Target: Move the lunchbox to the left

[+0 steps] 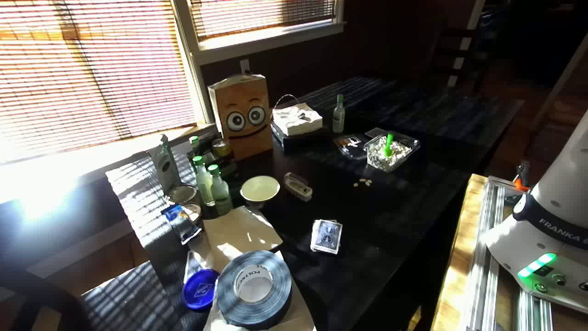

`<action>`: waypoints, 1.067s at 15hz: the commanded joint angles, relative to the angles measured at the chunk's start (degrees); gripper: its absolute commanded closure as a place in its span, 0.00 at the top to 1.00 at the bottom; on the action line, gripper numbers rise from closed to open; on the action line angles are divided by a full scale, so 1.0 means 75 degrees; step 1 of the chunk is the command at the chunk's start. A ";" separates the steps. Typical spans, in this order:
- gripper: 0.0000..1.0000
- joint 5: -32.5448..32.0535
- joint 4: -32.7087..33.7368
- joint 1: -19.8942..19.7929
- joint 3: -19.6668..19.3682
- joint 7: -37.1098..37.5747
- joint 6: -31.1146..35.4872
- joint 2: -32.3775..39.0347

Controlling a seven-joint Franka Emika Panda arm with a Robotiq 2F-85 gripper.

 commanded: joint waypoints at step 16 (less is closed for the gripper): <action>1.00 0.0762 -0.0446 0.0396 -0.1004 -0.0525 0.0959 0.0282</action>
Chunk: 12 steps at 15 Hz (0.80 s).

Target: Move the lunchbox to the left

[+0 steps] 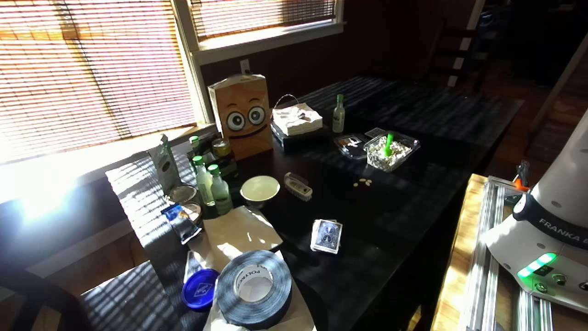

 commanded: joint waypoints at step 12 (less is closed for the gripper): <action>1.00 -0.0865 -0.0772 -0.0793 -0.0830 0.0438 0.3151 0.4214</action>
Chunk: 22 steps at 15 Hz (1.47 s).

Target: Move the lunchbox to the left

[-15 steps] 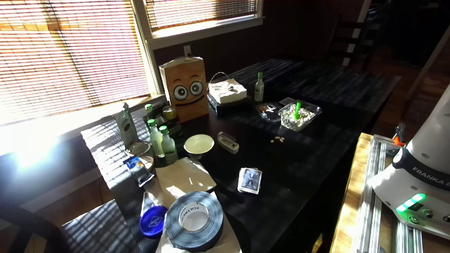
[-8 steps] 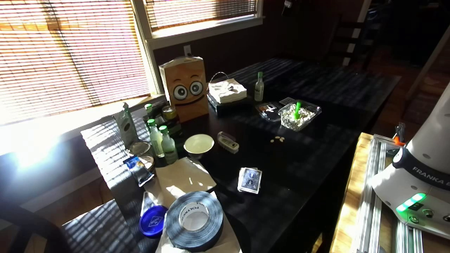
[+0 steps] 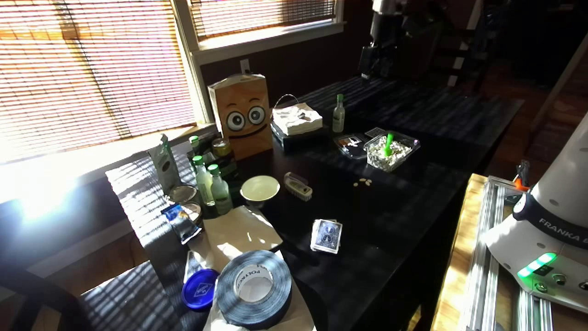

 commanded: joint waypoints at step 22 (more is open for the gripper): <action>1.00 0.1999 -0.0092 -0.0365 0.0071 -0.0931 0.1870 0.3829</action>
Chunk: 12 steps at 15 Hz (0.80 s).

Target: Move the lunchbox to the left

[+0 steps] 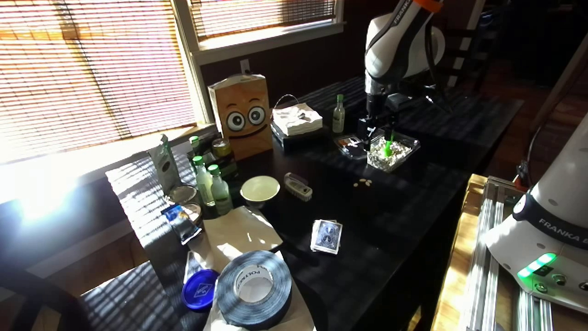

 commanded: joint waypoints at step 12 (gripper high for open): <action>1.00 0.0489 0.0090 -0.0485 0.0076 -0.1883 0.0998 0.0839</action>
